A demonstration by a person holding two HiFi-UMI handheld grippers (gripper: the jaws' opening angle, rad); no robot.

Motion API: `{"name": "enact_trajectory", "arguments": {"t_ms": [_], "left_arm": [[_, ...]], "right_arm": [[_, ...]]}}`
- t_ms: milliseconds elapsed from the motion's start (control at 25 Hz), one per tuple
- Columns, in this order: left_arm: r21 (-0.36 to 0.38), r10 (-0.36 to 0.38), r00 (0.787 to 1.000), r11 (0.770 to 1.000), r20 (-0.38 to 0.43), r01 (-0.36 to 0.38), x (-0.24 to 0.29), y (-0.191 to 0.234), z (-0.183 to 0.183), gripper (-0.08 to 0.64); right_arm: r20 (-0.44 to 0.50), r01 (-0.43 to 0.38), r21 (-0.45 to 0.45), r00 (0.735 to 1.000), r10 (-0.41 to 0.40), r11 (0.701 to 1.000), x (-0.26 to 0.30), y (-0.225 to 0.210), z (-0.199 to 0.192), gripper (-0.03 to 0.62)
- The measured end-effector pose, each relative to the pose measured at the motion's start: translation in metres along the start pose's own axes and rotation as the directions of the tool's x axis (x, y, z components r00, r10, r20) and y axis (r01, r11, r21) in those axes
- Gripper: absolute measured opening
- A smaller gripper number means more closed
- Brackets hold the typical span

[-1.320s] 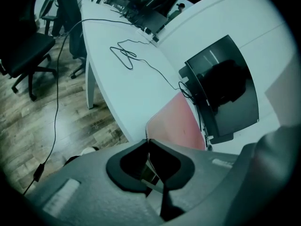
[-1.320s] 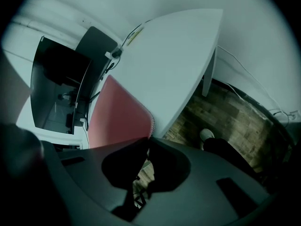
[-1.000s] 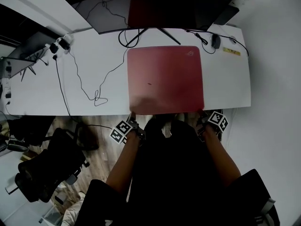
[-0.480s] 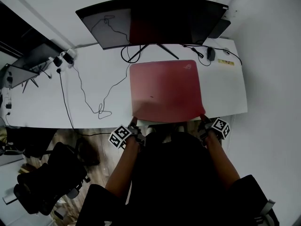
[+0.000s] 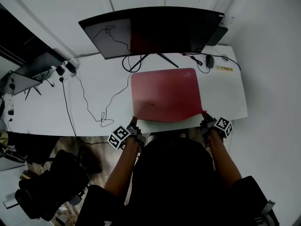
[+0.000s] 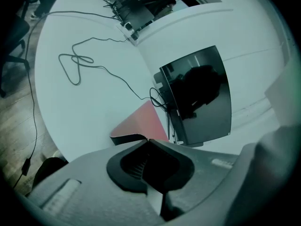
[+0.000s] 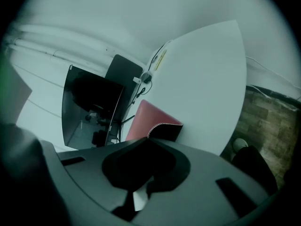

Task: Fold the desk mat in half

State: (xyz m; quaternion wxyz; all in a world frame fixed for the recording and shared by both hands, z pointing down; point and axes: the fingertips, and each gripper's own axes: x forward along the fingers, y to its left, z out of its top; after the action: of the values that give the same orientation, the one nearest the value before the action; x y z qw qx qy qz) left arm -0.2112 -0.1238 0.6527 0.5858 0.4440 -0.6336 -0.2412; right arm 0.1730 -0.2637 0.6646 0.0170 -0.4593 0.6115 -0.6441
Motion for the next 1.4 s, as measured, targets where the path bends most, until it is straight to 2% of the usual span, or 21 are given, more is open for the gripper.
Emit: {"name": "enact_trajectory", "arguments": {"t_ms": [200,400,600,800,1040,1400], "left_arm": [[0.027,-0.013,1.000,1.000,0.002,0.013,0.012,-0.021,0.013,0.028],[0.035,-0.022,1.000,0.999,0.021,0.021,0.021,-0.032,0.024,0.028],[0.021,-0.037,0.999,0.999,0.025,0.037,0.036,-0.042,0.040,0.028],[0.089,-0.029,0.999,0.996,0.013,0.028,0.046,-0.052,0.052,0.028],[0.083,-0.021,1.000,0.996,0.024,0.019,0.064,-0.057,0.062,0.028],[0.093,-0.015,0.998,0.996,0.058,0.009,0.099,-0.067,0.084,0.028]], "right_arm": [[0.001,-0.024,0.007,1.000,0.024,1.000,0.008,0.007,0.012,0.011],[-0.014,-0.046,-0.048,0.999,0.045,0.998,0.022,0.026,0.024,0.012],[-0.013,-0.061,-0.061,0.998,0.061,0.996,0.037,0.043,0.040,0.012],[-0.009,-0.067,-0.070,0.998,0.066,0.995,0.051,0.054,0.049,0.012],[-0.011,-0.061,-0.056,0.998,0.061,0.997,0.069,0.059,0.061,0.012],[-0.043,-0.067,-0.115,0.997,0.062,0.991,0.104,0.076,0.080,0.012]]}}
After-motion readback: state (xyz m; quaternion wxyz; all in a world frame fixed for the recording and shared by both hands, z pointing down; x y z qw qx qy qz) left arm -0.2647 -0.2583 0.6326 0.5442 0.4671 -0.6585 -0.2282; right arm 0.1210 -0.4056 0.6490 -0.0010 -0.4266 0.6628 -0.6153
